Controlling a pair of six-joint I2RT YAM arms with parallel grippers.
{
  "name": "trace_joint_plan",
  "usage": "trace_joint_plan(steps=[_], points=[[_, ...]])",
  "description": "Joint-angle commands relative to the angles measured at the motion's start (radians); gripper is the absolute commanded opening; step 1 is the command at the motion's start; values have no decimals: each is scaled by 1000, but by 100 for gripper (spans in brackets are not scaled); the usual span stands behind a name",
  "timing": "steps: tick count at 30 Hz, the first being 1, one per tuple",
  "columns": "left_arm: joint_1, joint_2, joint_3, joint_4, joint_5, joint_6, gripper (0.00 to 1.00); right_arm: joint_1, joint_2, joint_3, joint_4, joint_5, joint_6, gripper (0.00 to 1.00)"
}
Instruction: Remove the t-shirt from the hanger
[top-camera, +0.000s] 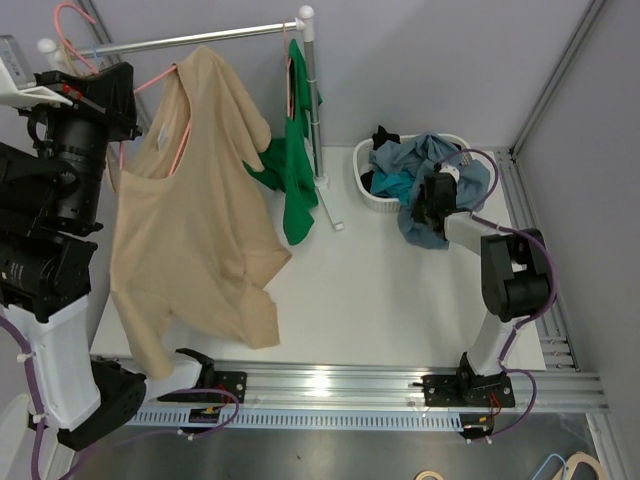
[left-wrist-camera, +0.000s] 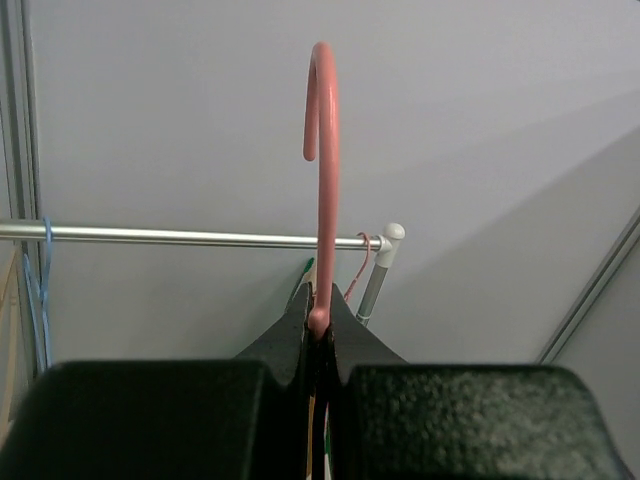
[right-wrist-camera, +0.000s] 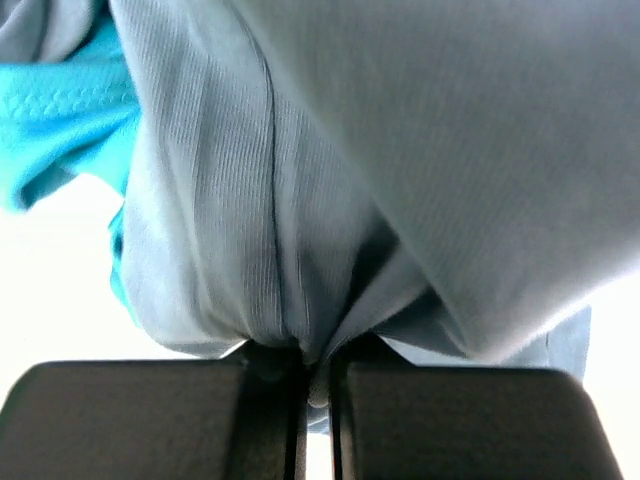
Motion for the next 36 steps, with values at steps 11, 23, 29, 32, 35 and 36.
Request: trace_joint_plan(steps=[11, 23, 29, 32, 35, 36], points=[[-23, 35, 15, -32, 42, -60, 1, 114, -248, 441, -351, -69, -38, 0], [-81, 32, -61, -27, 40, -60, 1, -50, 355, 1159, -350, -216, 5, 0], [-158, 12, -57, -47, -13, -37, 1, -74, 552, 1255, -546, -233, 34, 0], [-176, 10, -61, -61, -21, -40, 1, -73, 445, 938, -444, -268, 69, 0], [-195, 18, -61, -68, -32, -48, 1, -59, 403, 727, -427, -239, 123, 0], [-204, 21, -58, -72, -32, -51, 1, -54, 412, 716, -451, -236, 146, 0]])
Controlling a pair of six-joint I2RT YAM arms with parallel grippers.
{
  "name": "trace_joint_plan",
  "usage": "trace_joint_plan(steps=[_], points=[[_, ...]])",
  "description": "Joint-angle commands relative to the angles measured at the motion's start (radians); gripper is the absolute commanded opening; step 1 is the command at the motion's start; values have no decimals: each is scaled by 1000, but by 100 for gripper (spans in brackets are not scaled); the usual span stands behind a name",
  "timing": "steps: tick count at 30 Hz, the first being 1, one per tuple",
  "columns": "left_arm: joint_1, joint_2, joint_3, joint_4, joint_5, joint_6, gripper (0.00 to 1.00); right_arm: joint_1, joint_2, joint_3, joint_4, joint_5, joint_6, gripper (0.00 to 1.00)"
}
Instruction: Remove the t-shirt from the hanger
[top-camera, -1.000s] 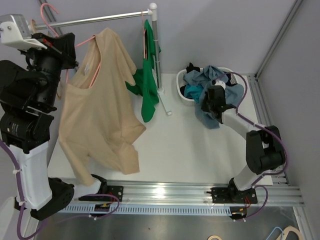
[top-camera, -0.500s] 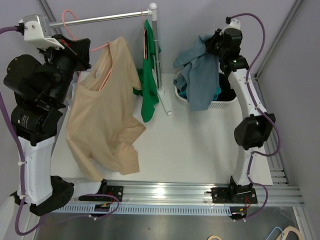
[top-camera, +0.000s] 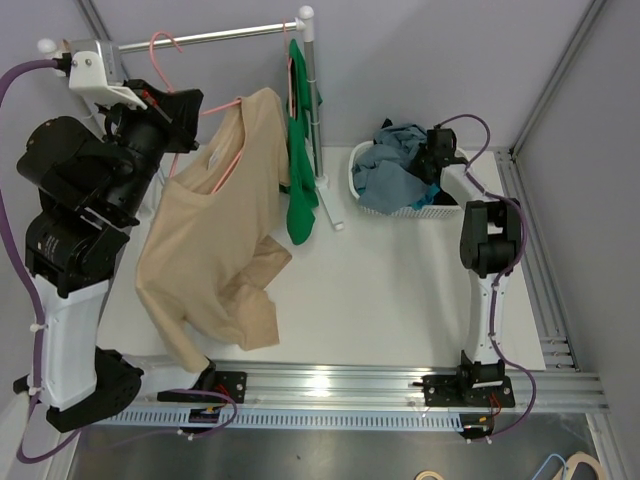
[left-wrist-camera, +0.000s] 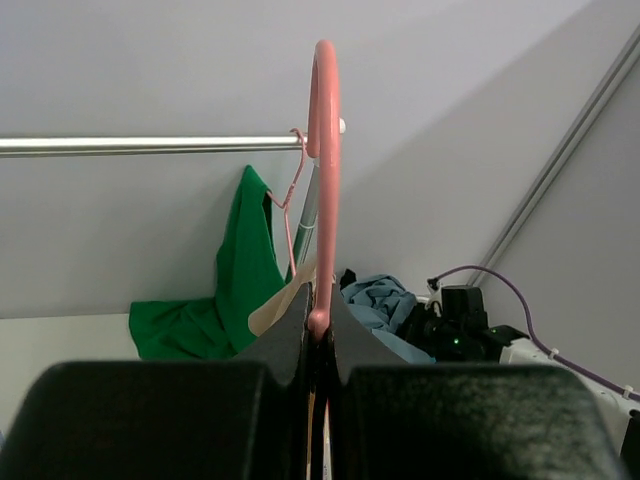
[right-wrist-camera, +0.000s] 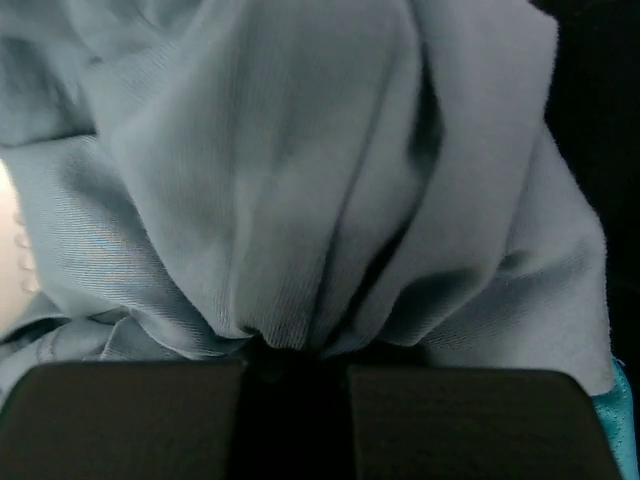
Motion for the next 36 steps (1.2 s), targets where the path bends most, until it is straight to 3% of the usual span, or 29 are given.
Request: trace_joint_plan(steps=[1, 3, 6, 7, 9, 10, 13, 15, 17, 18, 22, 23, 24, 27, 30, 33, 36], points=[[-31, -6, 18, 23, -20, -21, 1, 29, -66, -79, -119, -31, 64, 0], [-58, 0, 19, 17, -35, -21, 1, 27, -54, -81, -145, -36, 61, 0], [-109, 10, 39, 14, -76, -4, 1, 21, -110, -70, -138, 6, 49, 21], [-120, 17, 45, 11, -105, 2, 1, 18, -130, -61, -131, 18, 41, 46], [-153, 27, 79, 7, -135, 12, 1, 18, -170, 0, -134, 88, 26, 74], [-164, 40, 87, 4, -150, 17, 1, 18, -195, 32, -139, 104, 14, 81], [-220, 72, 105, 20, -234, 49, 1, 7, -201, 218, -203, 112, -32, 86], [-285, 121, 124, 57, -413, 89, 1, 7, -229, 336, -234, 77, -87, 88], [-293, 136, 133, 59, -444, 103, 1, 9, -273, 329, -230, 64, -94, 89], [-308, 168, 162, 50, -525, 100, 1, 18, -299, 315, -230, 21, -109, 89], [-345, 244, 209, 36, -684, 100, 1, 96, -553, 38, -95, -20, -199, 92], [-352, 260, 219, 36, -726, 106, 1, 125, -686, -133, -58, -10, -219, 94], [-367, 297, 251, 33, -810, 126, 1, 156, -754, -216, -20, -10, -238, 99], [-396, 334, 266, 100, -912, 205, 1, 254, -1011, -505, 117, -77, -241, 99], [-408, 337, 234, 132, -957, 209, 1, 374, -1214, -692, 192, -128, -224, 97], [-407, 314, 168, 183, -966, 216, 1, 547, -1318, -781, 174, -96, -264, 97], [-408, 308, 98, 295, -1001, 316, 1, 665, -1407, -821, 151, -121, -272, 97]])
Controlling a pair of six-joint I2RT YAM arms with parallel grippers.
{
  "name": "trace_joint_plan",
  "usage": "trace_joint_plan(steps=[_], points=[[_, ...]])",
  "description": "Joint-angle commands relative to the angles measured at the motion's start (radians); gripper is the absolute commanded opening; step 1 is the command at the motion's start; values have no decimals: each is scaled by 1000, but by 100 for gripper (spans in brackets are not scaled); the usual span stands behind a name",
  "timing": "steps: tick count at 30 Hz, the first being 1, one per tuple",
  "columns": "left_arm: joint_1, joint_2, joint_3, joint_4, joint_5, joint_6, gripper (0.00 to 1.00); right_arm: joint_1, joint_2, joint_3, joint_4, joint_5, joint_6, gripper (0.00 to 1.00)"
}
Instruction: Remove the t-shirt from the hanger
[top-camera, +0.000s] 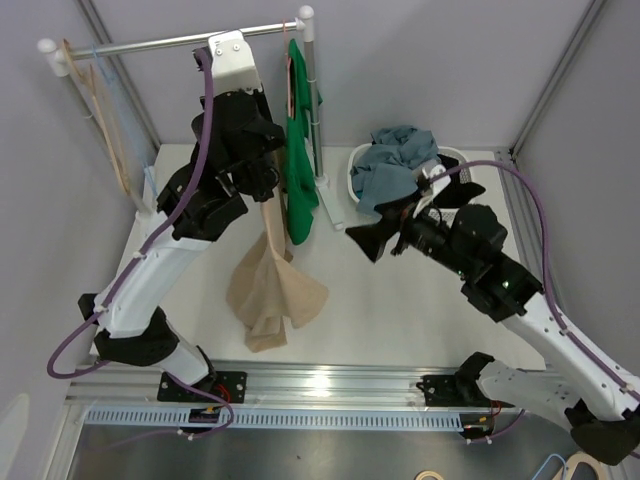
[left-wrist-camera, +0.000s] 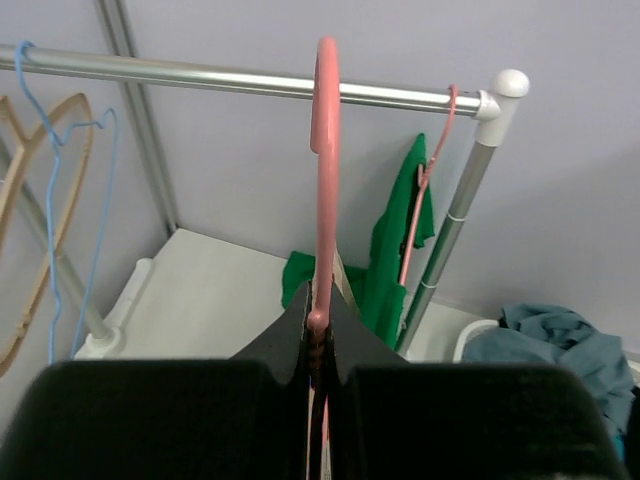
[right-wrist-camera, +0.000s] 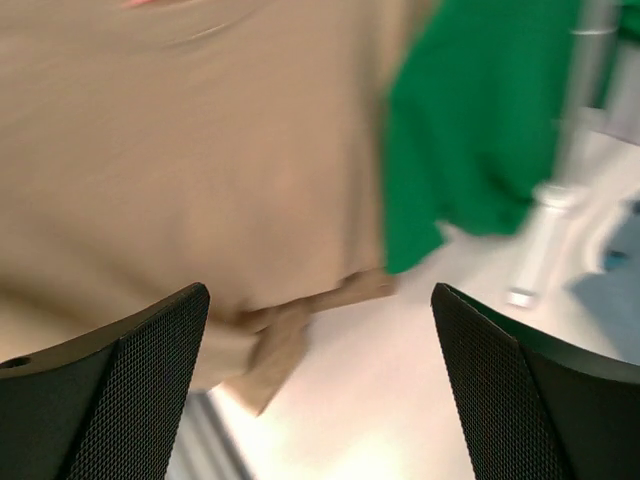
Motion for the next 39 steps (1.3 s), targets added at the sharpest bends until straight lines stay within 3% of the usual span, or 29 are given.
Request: trace_joint_plan(steps=[1, 7, 17, 25, 26, 27, 29, 30, 34, 39], points=[[-6, -35, -52, 194, -96, 129, 1, 98, -77, -40, 36, -45, -38, 97], [-3, -15, -87, 252, -111, 148, 1, 251, -96, -50, 64, -144, -18, 97], [11, 29, -75, 263, -105, 156, 1, 375, 70, 29, 131, -251, -19, 97], [11, 20, -76, 110, -64, 8, 1, 415, 174, 79, 208, -233, -48, 96], [11, 11, -75, 69, -41, -48, 1, 420, 182, 81, 212, -225, -52, 90], [11, 3, -76, 45, -28, -68, 1, 422, 187, 79, 225, -234, -52, 45], [15, -11, -78, 19, 16, -101, 1, 422, 206, 82, 228, -248, -42, 6], [20, -14, -80, -4, 45, -116, 1, 425, 211, 81, 229, -278, -33, 0], [128, -34, -69, -93, 273, -222, 1, 441, 211, 65, 213, -405, -12, 0], [279, -17, -40, -42, 383, -136, 1, 519, 219, 65, 139, -561, 2, 0]])
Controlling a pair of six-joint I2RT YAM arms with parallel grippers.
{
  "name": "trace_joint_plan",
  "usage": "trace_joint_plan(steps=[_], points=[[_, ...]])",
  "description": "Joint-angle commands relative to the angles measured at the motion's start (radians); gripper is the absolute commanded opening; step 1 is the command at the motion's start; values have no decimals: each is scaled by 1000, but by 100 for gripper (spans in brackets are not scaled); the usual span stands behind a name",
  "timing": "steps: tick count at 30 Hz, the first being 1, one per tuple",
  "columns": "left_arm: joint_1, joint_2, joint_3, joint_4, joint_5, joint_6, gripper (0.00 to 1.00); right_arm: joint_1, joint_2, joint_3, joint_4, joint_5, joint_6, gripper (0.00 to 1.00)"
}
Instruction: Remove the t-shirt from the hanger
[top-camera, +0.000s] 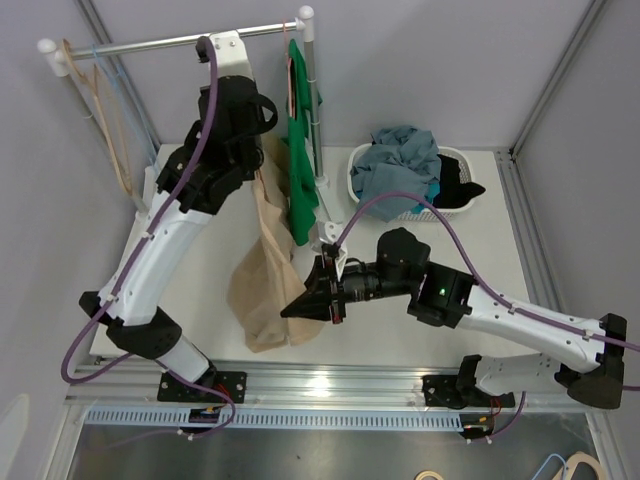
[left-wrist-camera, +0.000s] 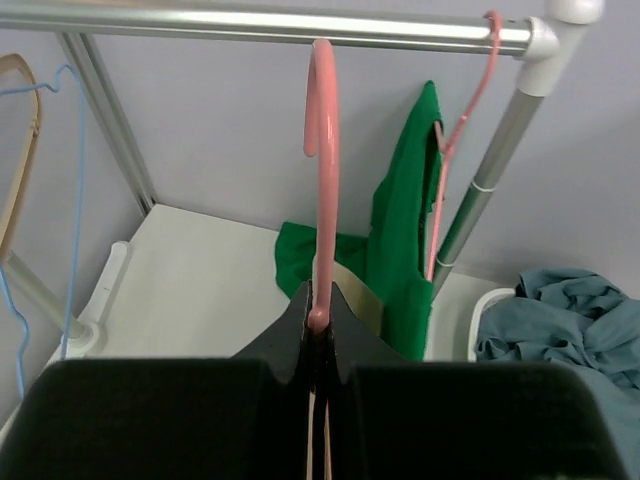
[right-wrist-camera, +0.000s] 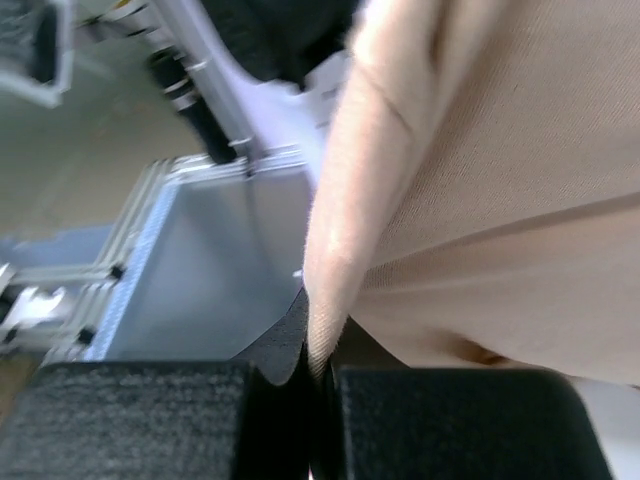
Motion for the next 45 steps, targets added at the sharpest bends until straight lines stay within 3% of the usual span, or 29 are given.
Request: trace_joint_plan(steps=[1, 7, 10, 15, 18, 23, 27, 30, 34, 40, 45], points=[[86, -20, 79, 55, 134, 21, 1, 82, 3, 25, -46, -200, 16, 0], [178, 96, 198, 107, 92, 145, 1, 212, 3, 45, -121, -289, -38, 0], [204, 121, 243, 69, 134, 113, 1, 240, 17, 43, -175, -294, -59, 0], [204, 66, 268, -104, 256, 7, 1, 217, 69, 40, -215, -101, -59, 0], [204, -46, 192, -245, 442, -117, 1, 109, 70, 19, -143, -9, 2, 0], [205, -291, 40, -249, 839, -218, 1, -140, 158, 16, -50, -82, 114, 0], [195, -368, 67, -396, 943, -248, 1, -239, 225, 31, 59, -24, 137, 0], [172, -440, 9, -465, 929, -243, 1, -309, 314, 92, 95, -53, 174, 0], [172, -523, -53, -450, 780, -193, 1, -328, 377, 134, 58, -68, 166, 0], [201, -480, -31, -430, 743, -146, 1, -370, 250, 126, -32, 201, 125, 0], [231, -431, 4, -413, 767, -156, 1, -546, 205, 359, -97, 237, 27, 0]])
